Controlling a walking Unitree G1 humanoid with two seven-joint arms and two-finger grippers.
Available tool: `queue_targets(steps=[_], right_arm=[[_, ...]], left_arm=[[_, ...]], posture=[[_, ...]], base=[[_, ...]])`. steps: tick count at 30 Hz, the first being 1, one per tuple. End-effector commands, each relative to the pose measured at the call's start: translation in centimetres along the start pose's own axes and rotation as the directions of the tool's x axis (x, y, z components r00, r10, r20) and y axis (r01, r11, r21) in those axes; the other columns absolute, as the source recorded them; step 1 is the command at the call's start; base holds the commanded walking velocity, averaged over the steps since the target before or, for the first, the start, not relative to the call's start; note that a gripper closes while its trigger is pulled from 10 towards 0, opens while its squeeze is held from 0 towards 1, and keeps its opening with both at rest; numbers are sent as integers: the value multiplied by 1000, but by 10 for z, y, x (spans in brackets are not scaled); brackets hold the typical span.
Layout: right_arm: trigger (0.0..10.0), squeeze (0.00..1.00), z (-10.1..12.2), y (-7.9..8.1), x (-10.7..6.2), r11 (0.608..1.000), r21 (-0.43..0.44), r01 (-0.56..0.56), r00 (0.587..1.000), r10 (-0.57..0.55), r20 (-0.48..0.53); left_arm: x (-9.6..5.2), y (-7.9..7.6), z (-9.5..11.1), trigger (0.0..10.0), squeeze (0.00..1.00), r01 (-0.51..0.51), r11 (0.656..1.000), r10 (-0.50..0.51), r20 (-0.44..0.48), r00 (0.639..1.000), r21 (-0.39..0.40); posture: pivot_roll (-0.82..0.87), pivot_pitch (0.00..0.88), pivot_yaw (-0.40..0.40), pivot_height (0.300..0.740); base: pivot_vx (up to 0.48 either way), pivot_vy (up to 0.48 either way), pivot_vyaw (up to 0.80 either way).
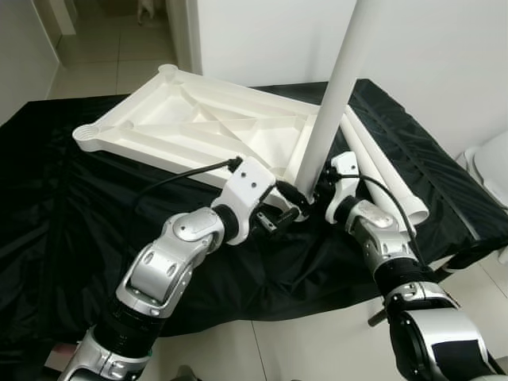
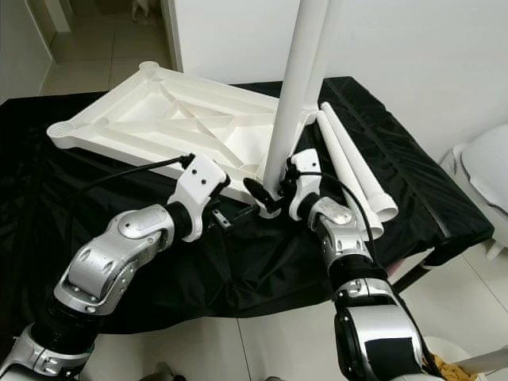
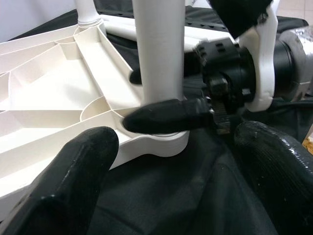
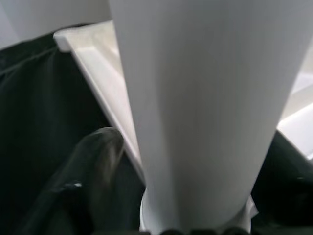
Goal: Building children table
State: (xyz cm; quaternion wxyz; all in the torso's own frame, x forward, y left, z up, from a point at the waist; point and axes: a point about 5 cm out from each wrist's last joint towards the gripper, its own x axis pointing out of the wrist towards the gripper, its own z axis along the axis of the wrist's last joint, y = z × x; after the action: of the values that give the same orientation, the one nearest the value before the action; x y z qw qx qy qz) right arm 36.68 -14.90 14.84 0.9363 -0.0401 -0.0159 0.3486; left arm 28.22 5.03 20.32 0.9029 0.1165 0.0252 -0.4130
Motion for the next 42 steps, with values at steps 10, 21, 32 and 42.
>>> queue_targets(steps=[10,21,32,42], right_arm=[[0,0,-13,-4,-12,997,-15,-74,995,72,-70],[10000,0,-15,-16,-23,998,-28,54,997,-55,-48],[10000,0,-14,-6,-24,963,8,271,961,-271,47],[10000,0,-16,24,-11,799,56,599,797,-602,57]], left_arm=[[-2,-2,1,10000,0,28,1000,-28,7,1000,-3],[1,-5,1,10000,0,45,999,-45,13,999,-1],[0,-13,-6,10000,0,80,997,-80,-8,997,-9],[2,-13,-8,10000,0,83,996,-83,-5,997,-14]], posture=[[-39,18,-2,740],[-52,5,-6,740],[-67,0,-8,740],[-67,0,-15,740]], base=[[0,0,0],[0,0,0],[0,0,0],[0,0,0]])
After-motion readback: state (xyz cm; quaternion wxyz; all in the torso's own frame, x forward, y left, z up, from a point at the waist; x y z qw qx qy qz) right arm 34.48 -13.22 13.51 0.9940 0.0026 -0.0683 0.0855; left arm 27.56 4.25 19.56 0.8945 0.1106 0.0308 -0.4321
